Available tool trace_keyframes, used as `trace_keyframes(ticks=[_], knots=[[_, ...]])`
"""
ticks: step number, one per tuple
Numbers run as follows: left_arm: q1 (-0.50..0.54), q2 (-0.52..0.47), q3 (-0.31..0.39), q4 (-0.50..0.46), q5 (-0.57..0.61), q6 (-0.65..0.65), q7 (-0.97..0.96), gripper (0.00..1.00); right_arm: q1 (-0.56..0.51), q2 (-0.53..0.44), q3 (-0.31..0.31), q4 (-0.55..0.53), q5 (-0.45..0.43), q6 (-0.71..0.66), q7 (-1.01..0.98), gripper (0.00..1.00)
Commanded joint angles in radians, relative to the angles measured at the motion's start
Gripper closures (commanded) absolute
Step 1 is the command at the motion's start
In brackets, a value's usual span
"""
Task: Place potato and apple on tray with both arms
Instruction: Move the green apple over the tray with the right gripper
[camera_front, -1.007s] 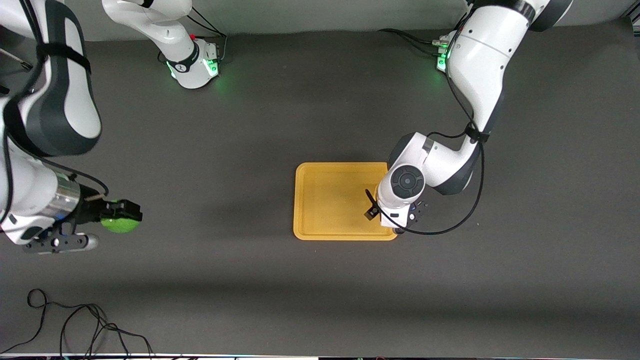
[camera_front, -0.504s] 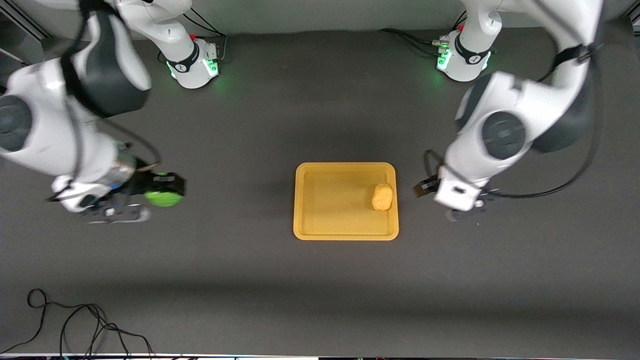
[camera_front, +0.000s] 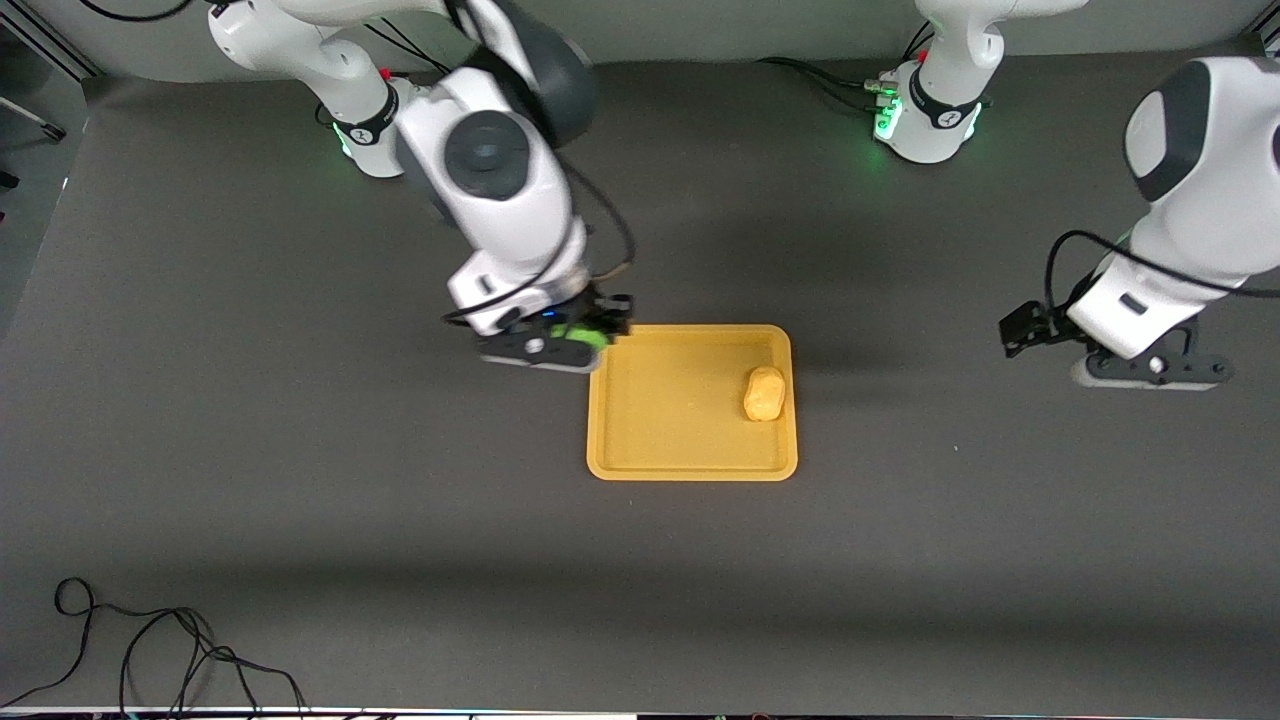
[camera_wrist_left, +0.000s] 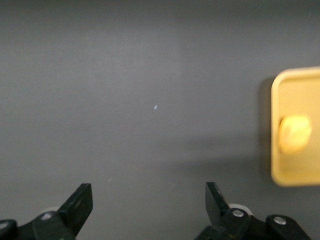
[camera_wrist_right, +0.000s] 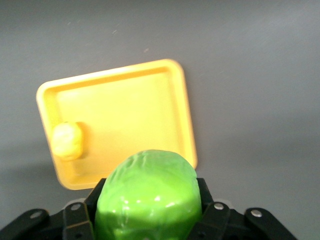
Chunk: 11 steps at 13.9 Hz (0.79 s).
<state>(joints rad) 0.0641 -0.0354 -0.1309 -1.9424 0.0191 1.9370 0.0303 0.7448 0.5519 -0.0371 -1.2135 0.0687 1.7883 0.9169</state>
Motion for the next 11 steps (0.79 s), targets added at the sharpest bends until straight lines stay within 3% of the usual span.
trace_keyframes(ticks=[1,6,11], knots=[[0.026,-0.107,-0.007,-0.052,-0.045,-0.032,0.086,0.00,0.071,0.164,-0.018,0.181,0.003,-0.018,0.092,0.50],[0.046,-0.077,-0.009,0.086,-0.045,-0.116,0.195,0.01,0.087,0.314,-0.018,0.169,-0.043,0.144,0.097,0.50],[0.045,-0.069,-0.009,0.128,-0.034,-0.150,0.183,0.00,0.099,0.445,-0.017,0.169,-0.090,0.301,0.099,0.50]])
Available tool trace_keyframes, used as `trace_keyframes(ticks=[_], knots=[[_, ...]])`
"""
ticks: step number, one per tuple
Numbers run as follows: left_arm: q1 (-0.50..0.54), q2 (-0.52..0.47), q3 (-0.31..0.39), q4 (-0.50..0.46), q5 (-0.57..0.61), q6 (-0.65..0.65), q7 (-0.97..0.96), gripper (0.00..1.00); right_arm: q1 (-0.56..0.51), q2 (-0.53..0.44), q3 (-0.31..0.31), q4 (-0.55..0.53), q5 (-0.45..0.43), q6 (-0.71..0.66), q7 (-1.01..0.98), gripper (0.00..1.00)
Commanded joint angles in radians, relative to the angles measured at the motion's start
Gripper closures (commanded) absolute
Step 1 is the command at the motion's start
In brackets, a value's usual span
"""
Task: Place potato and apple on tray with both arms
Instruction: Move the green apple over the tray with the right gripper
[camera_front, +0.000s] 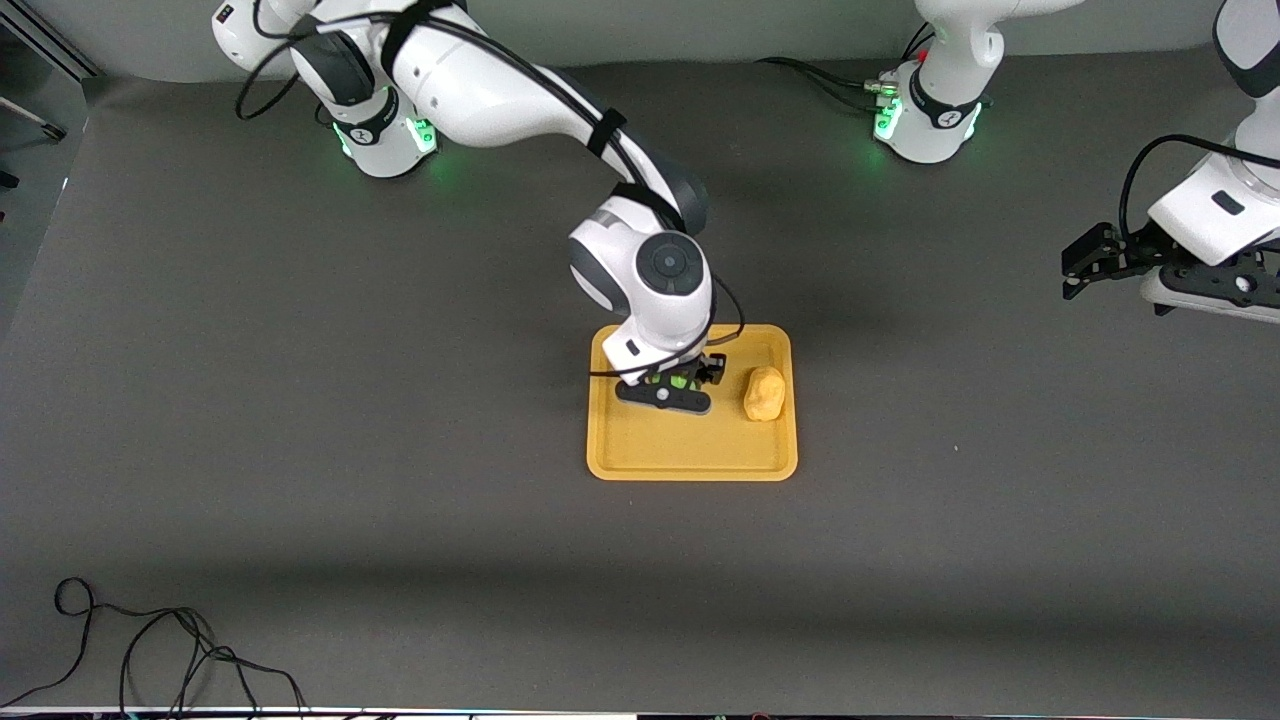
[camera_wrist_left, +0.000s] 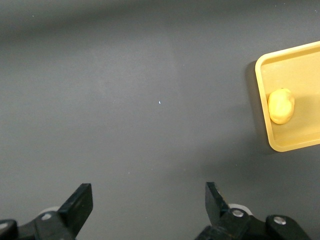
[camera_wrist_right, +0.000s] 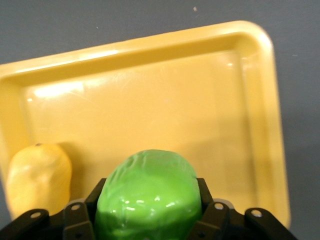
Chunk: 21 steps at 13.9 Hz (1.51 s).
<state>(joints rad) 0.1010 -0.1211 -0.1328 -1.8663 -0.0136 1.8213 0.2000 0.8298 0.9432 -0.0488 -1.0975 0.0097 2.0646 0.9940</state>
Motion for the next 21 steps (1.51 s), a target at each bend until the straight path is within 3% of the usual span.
trace_keyframes(ticks=[1,3,7,8,9,13,19,21], knots=[[0.009,0.024,-0.007,0.073,-0.003,-0.074,0.021,0.00,0.014,0.071,-0.006,0.051,-0.033,0.046,0.021,0.50],[0.008,0.049,-0.007,0.139,-0.002,-0.184,0.027,0.00,0.014,0.095,-0.006,0.051,-0.036,0.080,0.023,0.49],[0.017,0.047,0.002,0.219,-0.016,-0.224,0.016,0.00,0.015,0.120,-0.006,0.050,-0.037,0.126,0.051,0.47],[0.016,0.054,0.002,0.217,-0.013,-0.224,0.019,0.00,0.014,0.120,-0.005,0.045,-0.037,0.130,0.052,0.19],[0.017,0.061,0.002,0.214,-0.014,-0.224,0.025,0.00,0.012,0.118,-0.005,0.038,-0.037,0.130,0.052,0.00],[0.016,0.061,0.001,0.211,-0.014,-0.227,0.022,0.00,0.003,0.028,-0.008,0.047,-0.033,0.060,0.048,0.00],[0.017,0.054,-0.001,0.180,0.003,-0.232,0.010,0.00,-0.067,-0.249,-0.011,0.061,-0.027,-0.256,0.031,0.00],[0.020,0.055,-0.001,0.182,0.007,-0.229,0.010,0.00,-0.112,-0.346,-0.011,0.041,-0.025,-0.334,-0.079,0.00]])
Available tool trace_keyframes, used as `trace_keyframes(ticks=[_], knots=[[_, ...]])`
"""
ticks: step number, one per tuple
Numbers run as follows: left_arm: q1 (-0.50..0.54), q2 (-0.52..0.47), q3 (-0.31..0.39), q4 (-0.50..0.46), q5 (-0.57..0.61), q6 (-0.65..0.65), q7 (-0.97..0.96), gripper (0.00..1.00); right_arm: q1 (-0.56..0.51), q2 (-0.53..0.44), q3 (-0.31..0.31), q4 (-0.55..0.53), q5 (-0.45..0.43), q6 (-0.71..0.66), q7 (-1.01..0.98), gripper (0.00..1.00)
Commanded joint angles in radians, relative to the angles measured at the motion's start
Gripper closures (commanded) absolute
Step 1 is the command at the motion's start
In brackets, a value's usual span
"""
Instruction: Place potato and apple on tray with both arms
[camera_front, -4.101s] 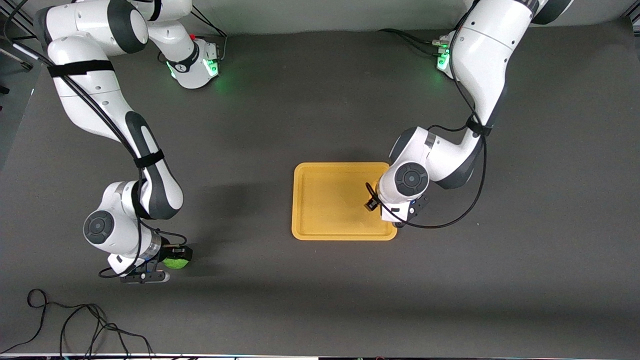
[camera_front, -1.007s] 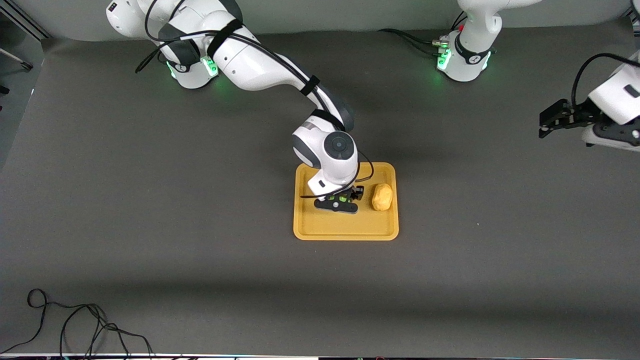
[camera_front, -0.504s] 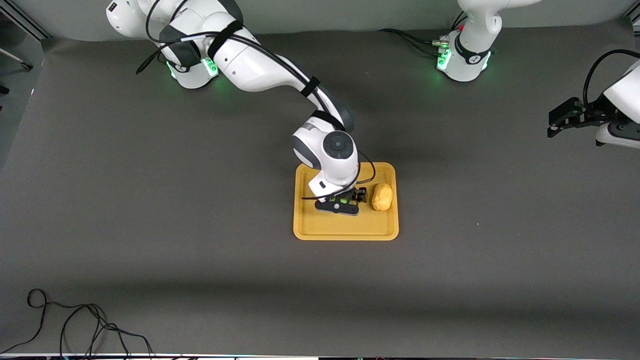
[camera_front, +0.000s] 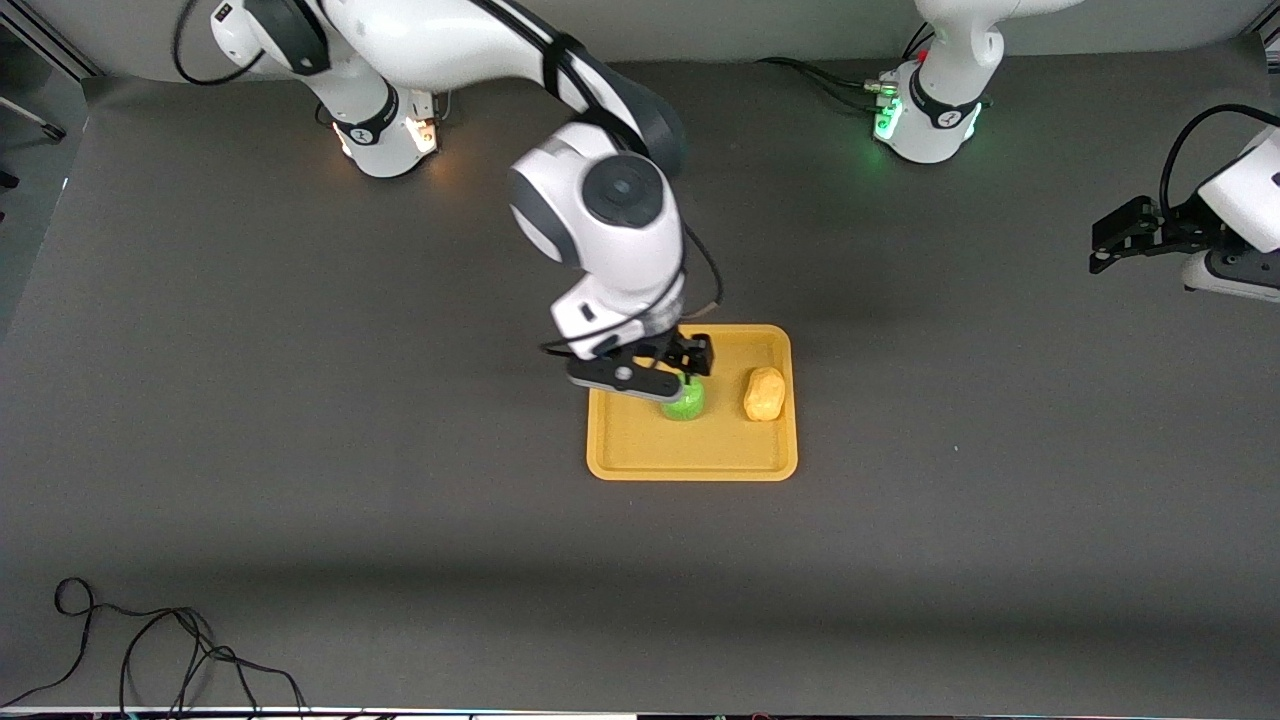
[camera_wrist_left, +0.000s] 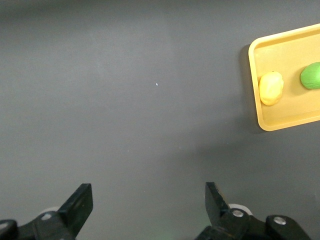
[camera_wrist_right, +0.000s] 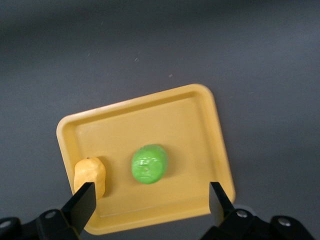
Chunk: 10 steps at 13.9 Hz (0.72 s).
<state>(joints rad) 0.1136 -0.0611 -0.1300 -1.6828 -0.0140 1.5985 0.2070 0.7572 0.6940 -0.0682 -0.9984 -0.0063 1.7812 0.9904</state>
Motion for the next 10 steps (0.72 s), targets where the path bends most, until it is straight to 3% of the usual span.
trace_keyframes(ticks=[1,4,8,10], knots=[[0.009,-0.005,-0.003,-0.003,0.008,-0.005,0.003,0.00,-0.074,-0.152,0.007,-0.089,-0.008,-0.104,-0.164,0.00],[0.011,-0.006,-0.002,-0.003,0.028,0.005,0.003,0.00,-0.180,-0.315,0.007,-0.221,-0.003,-0.189,-0.353,0.00],[0.011,-0.006,-0.003,-0.006,0.029,0.003,0.002,0.00,-0.370,-0.535,0.011,-0.451,0.003,-0.177,-0.603,0.00],[0.009,-0.006,-0.003,-0.005,0.029,0.001,0.002,0.00,-0.485,-0.600,0.031,-0.515,0.003,-0.175,-0.720,0.00]])
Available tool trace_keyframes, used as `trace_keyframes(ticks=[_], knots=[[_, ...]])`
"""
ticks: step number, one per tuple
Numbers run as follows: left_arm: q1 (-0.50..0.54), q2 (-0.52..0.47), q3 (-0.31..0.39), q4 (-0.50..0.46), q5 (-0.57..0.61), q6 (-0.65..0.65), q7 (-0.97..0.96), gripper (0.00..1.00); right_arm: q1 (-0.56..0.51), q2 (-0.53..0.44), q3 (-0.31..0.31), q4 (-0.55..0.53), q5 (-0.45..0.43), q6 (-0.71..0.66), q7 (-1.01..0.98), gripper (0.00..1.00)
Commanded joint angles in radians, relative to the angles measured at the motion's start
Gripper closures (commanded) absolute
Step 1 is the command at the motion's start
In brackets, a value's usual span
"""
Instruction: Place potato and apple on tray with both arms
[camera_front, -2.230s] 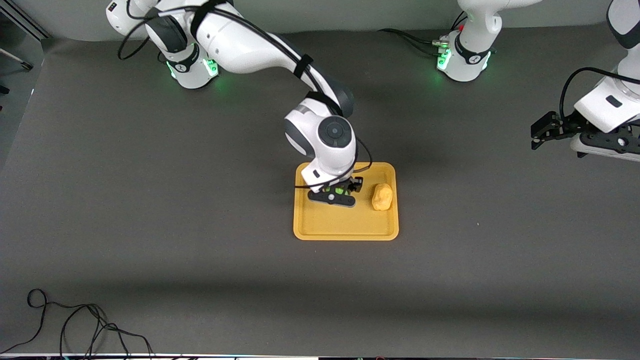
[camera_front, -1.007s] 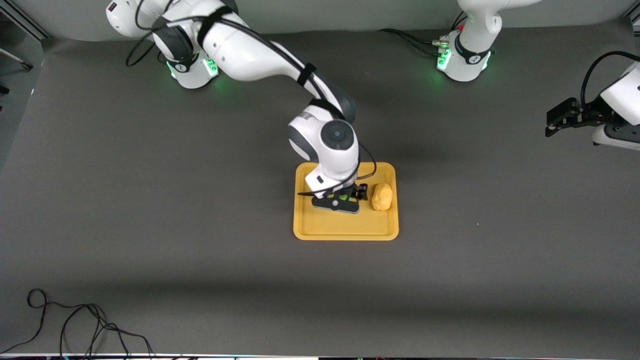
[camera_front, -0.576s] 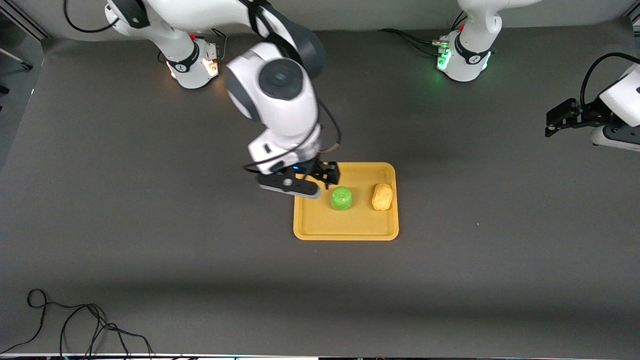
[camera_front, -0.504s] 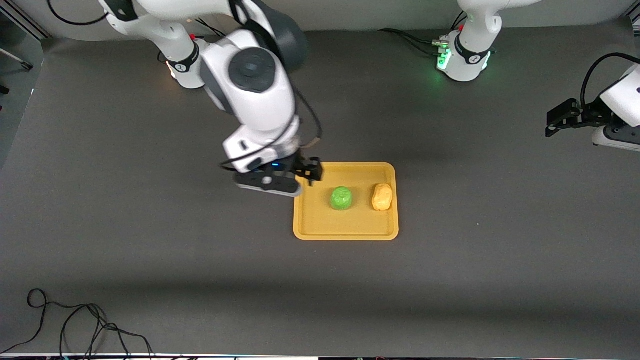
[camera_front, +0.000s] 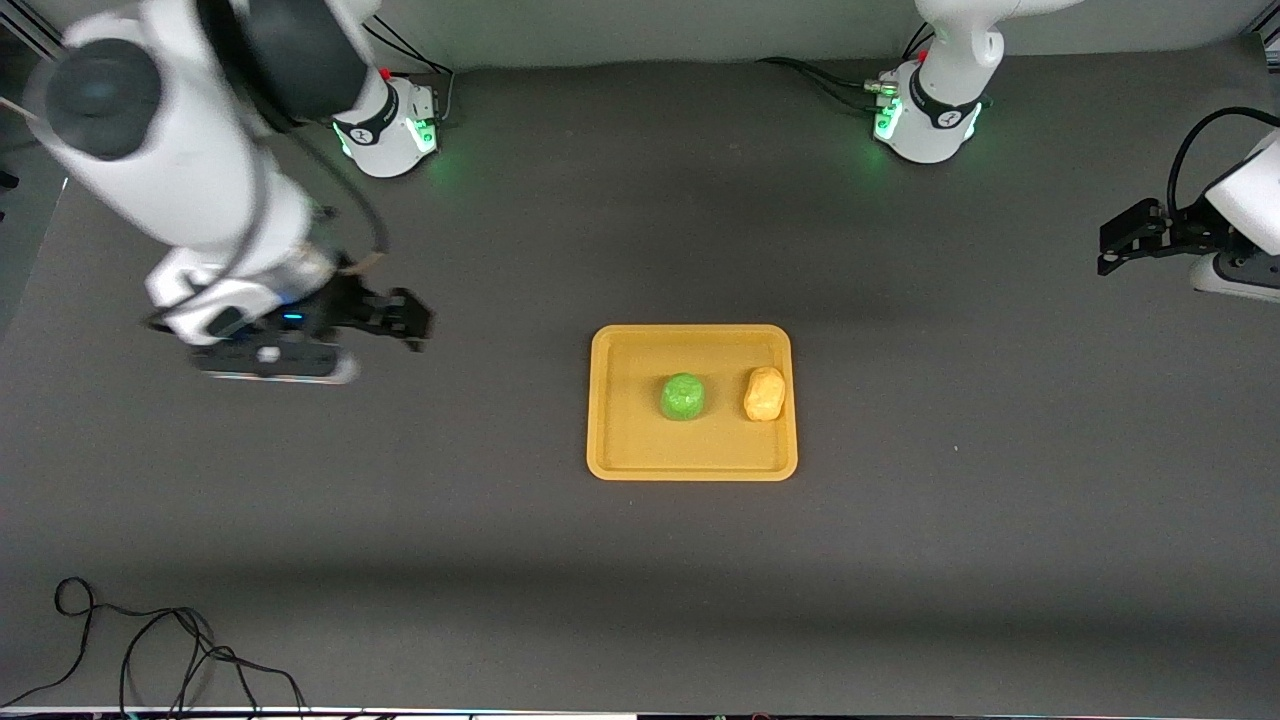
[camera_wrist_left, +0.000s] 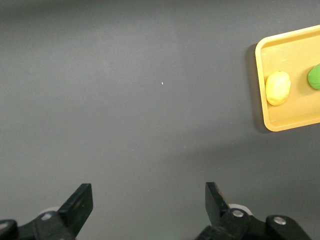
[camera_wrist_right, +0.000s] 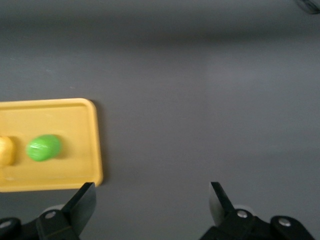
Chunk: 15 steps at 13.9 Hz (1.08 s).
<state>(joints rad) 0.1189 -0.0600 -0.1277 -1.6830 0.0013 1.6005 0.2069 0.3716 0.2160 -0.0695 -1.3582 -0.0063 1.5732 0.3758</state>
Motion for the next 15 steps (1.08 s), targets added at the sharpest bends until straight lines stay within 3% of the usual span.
trace_keyframes(ticks=[1,3,7,15], knots=[[0.004,-0.007,-0.006,-0.004,0.013,-0.001,0.002,0.00,-0.173,-0.147,0.054,-0.183,0.003,0.033,-0.148,0.00],[0.002,-0.006,-0.006,-0.006,0.013,-0.002,0.000,0.00,-0.291,-0.176,0.091,-0.214,0.003,0.033,-0.233,0.00],[0.004,-0.003,-0.006,-0.006,0.002,0.001,-0.021,0.00,-0.391,-0.175,0.083,-0.209,0.000,0.021,-0.334,0.00],[0.010,0.000,0.002,-0.004,0.002,0.004,-0.029,0.00,-0.401,-0.164,0.063,-0.205,0.000,0.001,-0.367,0.00]])
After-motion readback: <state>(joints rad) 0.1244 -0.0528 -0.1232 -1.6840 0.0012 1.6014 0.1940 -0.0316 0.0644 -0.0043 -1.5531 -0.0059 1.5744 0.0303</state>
